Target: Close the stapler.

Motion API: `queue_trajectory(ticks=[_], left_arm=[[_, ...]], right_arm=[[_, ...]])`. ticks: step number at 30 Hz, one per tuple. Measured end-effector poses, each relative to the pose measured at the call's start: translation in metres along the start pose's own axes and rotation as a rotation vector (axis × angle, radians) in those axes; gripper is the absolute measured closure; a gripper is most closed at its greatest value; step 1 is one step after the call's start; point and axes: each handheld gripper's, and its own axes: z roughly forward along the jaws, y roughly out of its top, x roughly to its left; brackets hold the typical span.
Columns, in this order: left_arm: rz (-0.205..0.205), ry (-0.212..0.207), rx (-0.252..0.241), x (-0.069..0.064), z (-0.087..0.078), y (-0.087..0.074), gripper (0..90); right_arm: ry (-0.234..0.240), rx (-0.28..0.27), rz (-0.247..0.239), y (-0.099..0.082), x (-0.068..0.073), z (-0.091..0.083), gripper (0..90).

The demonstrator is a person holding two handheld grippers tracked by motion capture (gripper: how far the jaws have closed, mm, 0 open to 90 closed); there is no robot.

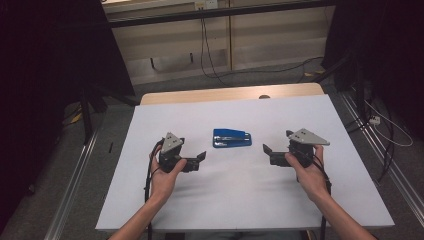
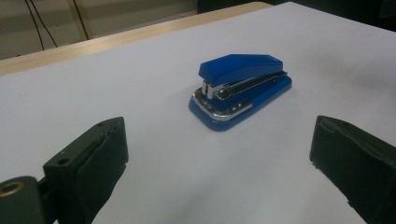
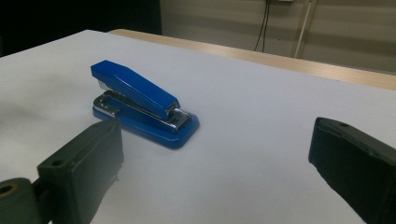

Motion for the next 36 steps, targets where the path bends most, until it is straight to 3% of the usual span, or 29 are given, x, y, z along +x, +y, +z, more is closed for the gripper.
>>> queue_trajectory(ticks=[5,8,13,24,31,33,36], left_arm=[[-0.005,-0.004,-0.013,0.000,-0.012,-0.003,4.5],[0.040,0.005,-0.027,-0.003,-0.018,-0.004,4.5],[0.025,0.000,-0.048,-0.004,-0.033,-0.009,4.5],[-0.003,0.011,-0.033,-0.002,-0.051,-0.023,4.5],[-0.010,0.047,-0.032,0.004,-0.067,-0.031,4.5],[-0.002,0.077,-0.032,0.004,-0.072,-0.033,4.5],[-0.003,0.079,-0.033,0.003,-0.078,-0.036,4.6]], right_arm=[[-0.023,0.004,0.004,-0.003,-0.003,-0.004,3.1],[-0.025,0.001,0.002,-0.005,-0.003,-0.007,3.0],[-0.023,0.001,0.004,-0.008,-0.002,-0.013,3.0],[-0.044,0.018,0.018,-0.014,-0.004,-0.028,3.1],[-0.071,0.009,0.007,-0.017,-0.006,-0.041,3.2],[-0.071,0.002,0.010,-0.018,-0.008,-0.046,3.1],[-0.074,-0.009,0.012,-0.021,-0.011,-0.053,3.2]])
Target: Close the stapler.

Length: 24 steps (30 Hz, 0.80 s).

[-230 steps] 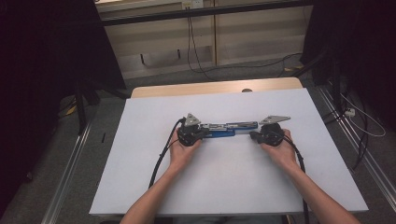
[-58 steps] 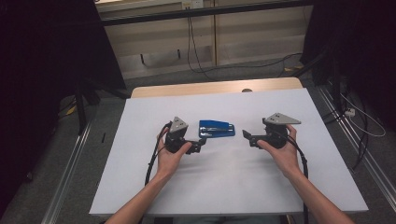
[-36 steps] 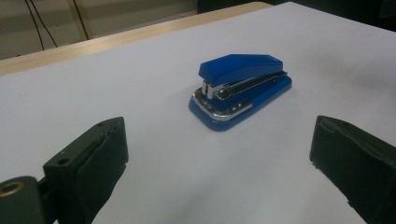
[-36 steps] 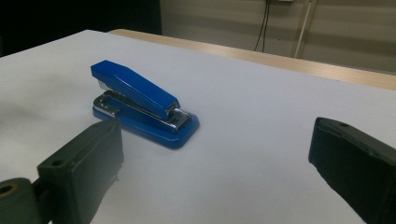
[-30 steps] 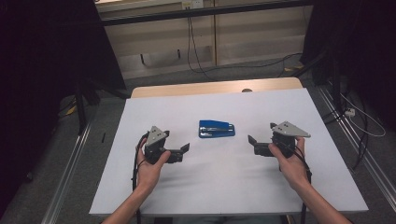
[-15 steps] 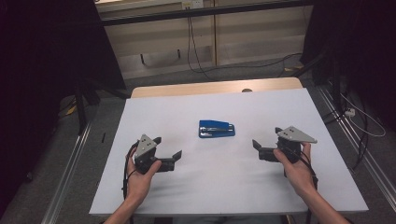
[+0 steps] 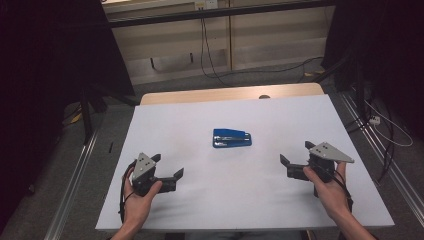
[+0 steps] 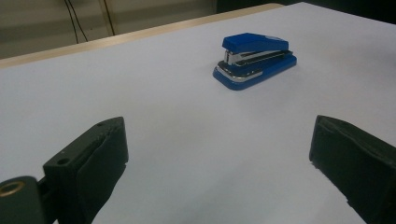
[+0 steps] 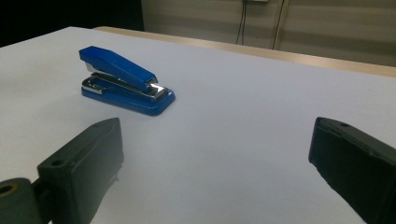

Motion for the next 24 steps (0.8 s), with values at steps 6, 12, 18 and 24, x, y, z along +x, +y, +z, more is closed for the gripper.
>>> queue_trajectory(ticks=[6,12,18,24], left_arm=[[-0.028,0.006,-0.004,0.003,-0.012,-0.003,4.6],[-0.023,0.038,-0.019,0.008,-0.024,-0.001,4.7],[-0.025,0.064,-0.017,0.011,-0.032,-0.013,4.7],[-0.074,0.072,-0.029,0.016,-0.035,-0.021,4.9]], right_arm=[[-0.020,-0.006,0.022,-0.006,-0.004,-0.009,3.0],[-0.032,0.000,0.021,-0.012,-0.005,-0.015,2.9],[-0.049,0.005,0.014,-0.016,-0.008,-0.022,2.8],[-0.079,-0.031,0.035,-0.019,-0.012,-0.029,2.3]])
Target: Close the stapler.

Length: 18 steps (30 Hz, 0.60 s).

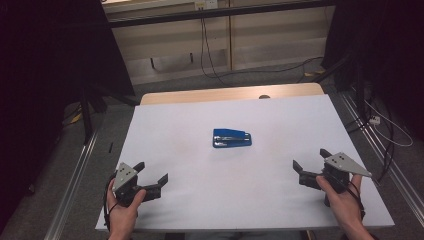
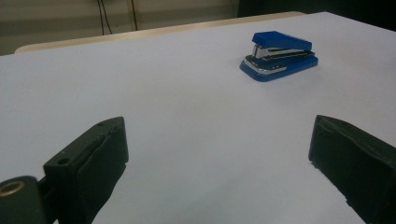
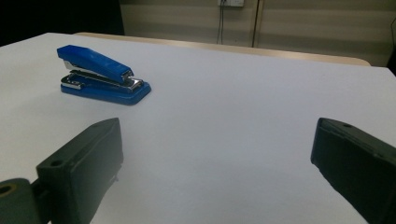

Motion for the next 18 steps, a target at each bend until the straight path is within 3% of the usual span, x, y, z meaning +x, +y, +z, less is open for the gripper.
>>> queue_trajectory(ticks=[2,6,18], left_arm=[[-0.006,-0.007,-0.001,-0.0014,-0.0006,-0.0016,4.9],[0.022,-0.003,0.004,-0.0058,-0.0017,-0.0036,4.9],[0.004,-0.018,0.008,-0.0044,0.0014,-0.0039,5.4]], right_arm=[[-0.006,-0.012,-0.001,-0.0012,-0.0003,-0.0025,2.3],[-0.003,-0.018,-0.010,-0.0047,0.0005,-0.0057,2.1],[-0.004,-0.017,0.002,-0.0058,-0.0014,-0.0027,2.1]])
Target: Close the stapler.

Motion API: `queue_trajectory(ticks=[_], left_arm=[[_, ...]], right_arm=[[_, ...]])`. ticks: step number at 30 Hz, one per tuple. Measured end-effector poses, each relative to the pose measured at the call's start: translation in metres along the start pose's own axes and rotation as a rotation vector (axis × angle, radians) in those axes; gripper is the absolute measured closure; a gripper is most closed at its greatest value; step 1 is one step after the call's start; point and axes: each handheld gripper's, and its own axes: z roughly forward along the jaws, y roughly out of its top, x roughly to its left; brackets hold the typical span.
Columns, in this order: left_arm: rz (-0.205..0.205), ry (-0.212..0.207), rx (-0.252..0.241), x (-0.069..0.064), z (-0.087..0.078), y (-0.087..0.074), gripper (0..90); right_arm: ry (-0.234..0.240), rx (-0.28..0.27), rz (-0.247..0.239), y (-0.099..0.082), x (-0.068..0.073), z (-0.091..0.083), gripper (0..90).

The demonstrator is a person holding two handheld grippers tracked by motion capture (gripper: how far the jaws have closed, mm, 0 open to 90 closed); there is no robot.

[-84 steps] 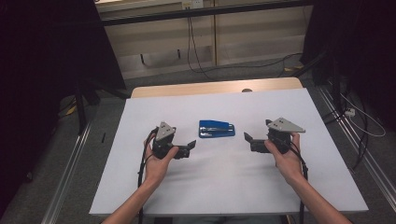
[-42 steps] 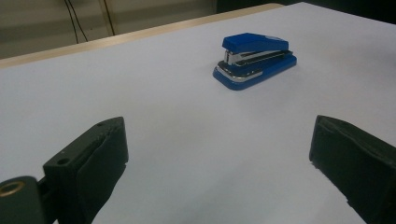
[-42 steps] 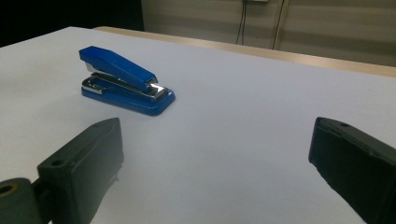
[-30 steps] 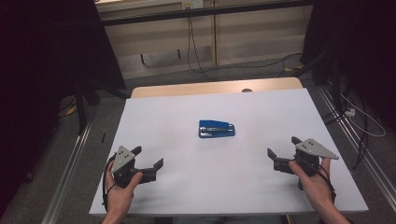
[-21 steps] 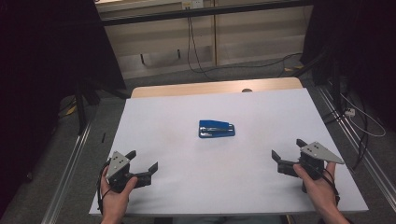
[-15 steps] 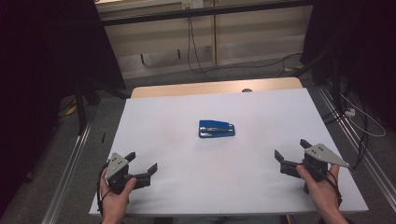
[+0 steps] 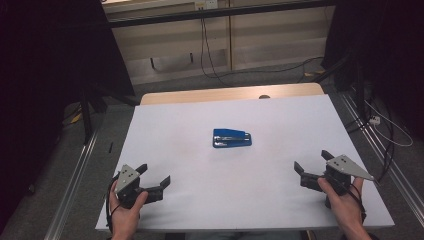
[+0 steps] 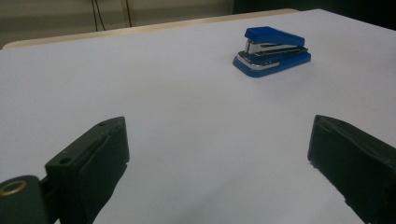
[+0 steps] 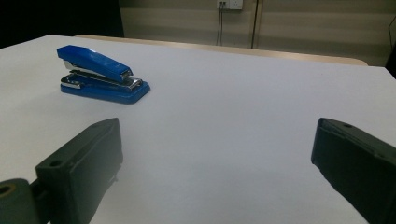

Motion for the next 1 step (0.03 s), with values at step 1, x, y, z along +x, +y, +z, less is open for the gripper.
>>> queue_trajectory(ticks=[1], left_arm=[[0.000,0.000,0.002,0.0001,0.0000,-0.0004,5.4]], right_arm=[[0.001,0.000,-0.002,0.0001,0.0001,0.0000,2.1]])
